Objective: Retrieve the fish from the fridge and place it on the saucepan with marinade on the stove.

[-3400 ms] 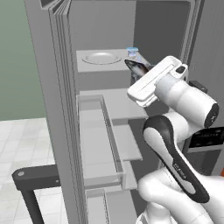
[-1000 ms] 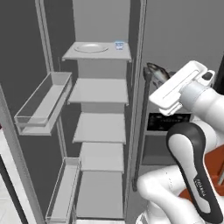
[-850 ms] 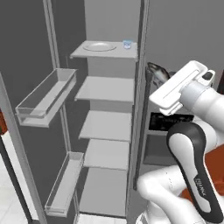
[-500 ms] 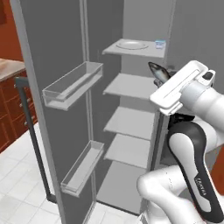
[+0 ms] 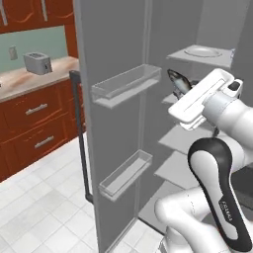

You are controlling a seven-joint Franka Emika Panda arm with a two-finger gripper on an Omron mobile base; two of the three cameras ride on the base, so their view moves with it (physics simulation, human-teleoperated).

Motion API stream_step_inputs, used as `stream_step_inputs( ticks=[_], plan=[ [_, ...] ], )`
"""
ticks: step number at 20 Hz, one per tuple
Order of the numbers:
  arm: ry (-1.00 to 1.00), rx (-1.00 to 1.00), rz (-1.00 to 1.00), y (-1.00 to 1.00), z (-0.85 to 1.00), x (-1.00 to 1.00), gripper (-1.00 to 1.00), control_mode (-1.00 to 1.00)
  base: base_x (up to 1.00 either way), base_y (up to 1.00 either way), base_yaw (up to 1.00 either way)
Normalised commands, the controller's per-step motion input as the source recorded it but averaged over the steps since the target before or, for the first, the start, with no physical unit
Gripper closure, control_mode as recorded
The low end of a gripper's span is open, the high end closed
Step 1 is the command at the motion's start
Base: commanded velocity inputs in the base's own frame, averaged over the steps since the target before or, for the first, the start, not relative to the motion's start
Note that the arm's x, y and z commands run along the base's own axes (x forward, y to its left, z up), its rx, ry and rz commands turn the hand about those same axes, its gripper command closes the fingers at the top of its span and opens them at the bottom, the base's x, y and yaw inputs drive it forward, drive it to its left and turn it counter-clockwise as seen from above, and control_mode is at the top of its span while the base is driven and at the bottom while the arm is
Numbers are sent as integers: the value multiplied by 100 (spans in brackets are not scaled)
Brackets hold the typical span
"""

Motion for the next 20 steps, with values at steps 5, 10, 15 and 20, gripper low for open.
stream_step_inputs(
  ticks=[5,10,15,20],
  plan=[
    [0,0,0,0,0,0,100,100,-13,24,44],
    [0,0,0,0,0,0,100,100,-14,32,42],
    [0,0,0,0,0,0,100,100,-4,51,36],
    [0,0,0,0,0,0,100,100,-5,67,30]
  ],
)
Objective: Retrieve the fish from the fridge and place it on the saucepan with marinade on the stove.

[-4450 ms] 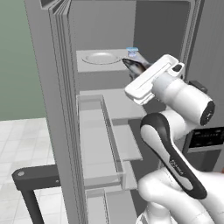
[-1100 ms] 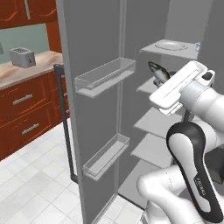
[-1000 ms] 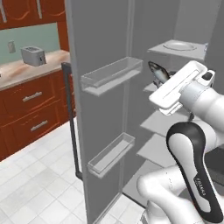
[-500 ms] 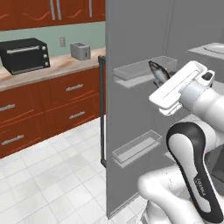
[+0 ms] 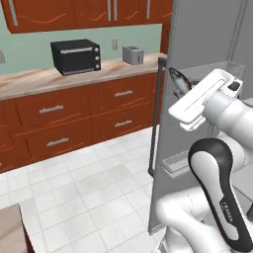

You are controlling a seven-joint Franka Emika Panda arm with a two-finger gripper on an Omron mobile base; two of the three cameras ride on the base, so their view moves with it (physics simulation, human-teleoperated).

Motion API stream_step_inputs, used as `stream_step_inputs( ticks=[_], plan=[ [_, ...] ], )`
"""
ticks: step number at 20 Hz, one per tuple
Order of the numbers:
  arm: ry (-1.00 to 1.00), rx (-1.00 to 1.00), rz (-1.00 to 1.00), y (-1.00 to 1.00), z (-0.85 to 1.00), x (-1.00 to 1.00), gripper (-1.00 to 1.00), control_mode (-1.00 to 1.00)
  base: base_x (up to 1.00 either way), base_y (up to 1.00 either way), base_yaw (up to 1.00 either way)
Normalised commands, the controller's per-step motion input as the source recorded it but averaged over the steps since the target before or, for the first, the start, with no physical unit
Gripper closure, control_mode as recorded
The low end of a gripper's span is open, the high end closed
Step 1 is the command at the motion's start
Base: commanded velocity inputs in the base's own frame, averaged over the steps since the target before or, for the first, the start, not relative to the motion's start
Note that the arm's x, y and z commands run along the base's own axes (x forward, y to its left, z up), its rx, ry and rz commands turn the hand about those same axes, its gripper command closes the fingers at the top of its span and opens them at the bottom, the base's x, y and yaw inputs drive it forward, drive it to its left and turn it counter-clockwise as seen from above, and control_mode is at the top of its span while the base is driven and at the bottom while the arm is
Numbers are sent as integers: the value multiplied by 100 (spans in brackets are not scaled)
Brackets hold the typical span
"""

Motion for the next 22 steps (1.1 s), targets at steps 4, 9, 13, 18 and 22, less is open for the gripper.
stream_step_inputs(
  ticks=[4,9,13,18,22],
  plan=[
    [0,0,0,0,0,0,100,100,0,78,23],
    [0,0,0,0,0,0,100,100,9,87,17],
    [0,0,0,0,0,0,100,100,48,55,15],
    [0,0,0,0,0,0,100,100,95,0,11],
    [0,0,0,0,0,0,100,100,100,0,8]
  ],
)
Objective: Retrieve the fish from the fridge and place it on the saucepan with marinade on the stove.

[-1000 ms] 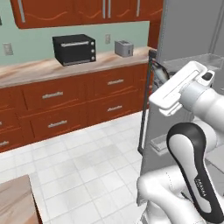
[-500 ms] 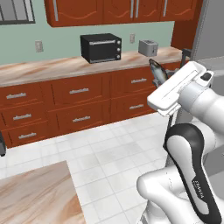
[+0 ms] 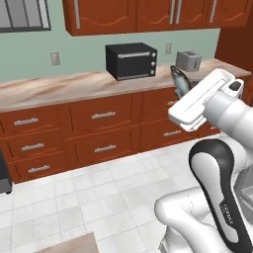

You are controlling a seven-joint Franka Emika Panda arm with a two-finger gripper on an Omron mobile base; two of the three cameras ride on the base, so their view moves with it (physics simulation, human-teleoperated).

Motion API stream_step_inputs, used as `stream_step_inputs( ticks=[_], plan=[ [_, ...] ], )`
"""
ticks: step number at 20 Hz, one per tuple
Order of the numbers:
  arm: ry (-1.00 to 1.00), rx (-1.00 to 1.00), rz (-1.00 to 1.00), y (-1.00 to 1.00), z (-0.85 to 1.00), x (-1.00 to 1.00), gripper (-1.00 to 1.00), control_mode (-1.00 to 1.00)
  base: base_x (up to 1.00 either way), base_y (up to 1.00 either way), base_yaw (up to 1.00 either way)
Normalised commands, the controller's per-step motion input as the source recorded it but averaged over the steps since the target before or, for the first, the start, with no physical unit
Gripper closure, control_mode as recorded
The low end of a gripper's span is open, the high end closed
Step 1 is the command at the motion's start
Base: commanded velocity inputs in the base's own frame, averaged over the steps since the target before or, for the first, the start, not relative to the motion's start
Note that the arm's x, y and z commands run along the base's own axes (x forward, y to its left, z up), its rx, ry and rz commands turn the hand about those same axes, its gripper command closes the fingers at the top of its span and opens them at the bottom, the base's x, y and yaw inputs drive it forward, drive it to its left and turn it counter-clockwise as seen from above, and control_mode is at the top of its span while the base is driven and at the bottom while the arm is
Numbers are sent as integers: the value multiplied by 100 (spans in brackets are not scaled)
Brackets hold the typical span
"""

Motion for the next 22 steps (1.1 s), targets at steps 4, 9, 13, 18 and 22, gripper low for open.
stream_step_inputs(
  ticks=[4,9,13,18,22],
  plan=[
    [0,0,0,0,0,0,100,100,100,0,5],
    [0,0,0,0,0,0,100,100,99,2,3],
    [0,0,0,0,0,0,100,100,72,17,1],
    [0,0,0,0,0,0,100,100,38,40,0],
    [0,0,0,0,0,0,100,100,6,70,0]
  ],
)
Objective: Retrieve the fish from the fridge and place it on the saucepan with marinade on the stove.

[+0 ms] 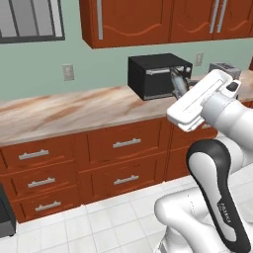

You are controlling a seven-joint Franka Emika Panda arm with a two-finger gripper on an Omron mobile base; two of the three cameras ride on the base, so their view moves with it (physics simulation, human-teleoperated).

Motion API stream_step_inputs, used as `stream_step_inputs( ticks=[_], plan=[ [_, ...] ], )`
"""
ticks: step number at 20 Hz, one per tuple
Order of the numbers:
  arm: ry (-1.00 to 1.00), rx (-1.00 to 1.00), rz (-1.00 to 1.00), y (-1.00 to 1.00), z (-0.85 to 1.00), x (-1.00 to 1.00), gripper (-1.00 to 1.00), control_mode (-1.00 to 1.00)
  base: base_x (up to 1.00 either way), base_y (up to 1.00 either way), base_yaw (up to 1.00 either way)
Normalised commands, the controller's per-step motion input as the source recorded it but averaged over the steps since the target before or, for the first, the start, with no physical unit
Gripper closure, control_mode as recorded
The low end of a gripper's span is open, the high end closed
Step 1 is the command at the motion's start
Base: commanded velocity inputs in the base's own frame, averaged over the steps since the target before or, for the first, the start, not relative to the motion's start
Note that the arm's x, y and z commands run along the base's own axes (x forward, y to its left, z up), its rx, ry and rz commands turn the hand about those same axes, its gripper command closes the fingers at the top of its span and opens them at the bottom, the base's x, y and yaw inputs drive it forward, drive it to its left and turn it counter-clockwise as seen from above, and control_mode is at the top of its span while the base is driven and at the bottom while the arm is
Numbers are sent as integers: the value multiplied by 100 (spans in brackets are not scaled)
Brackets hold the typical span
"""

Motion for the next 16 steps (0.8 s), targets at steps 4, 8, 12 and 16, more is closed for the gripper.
stream_step_inputs(
  ticks=[4,8,12,16],
  plan=[
    [0,0,0,0,0,0,100,100,0,82,1],
    [0,0,0,0,0,0,100,100,2,85,5],
    [0,0,0,0,0,0,100,100,27,87,11],
    [0,0,0,0,0,0,100,100,81,64,6]
  ],
)
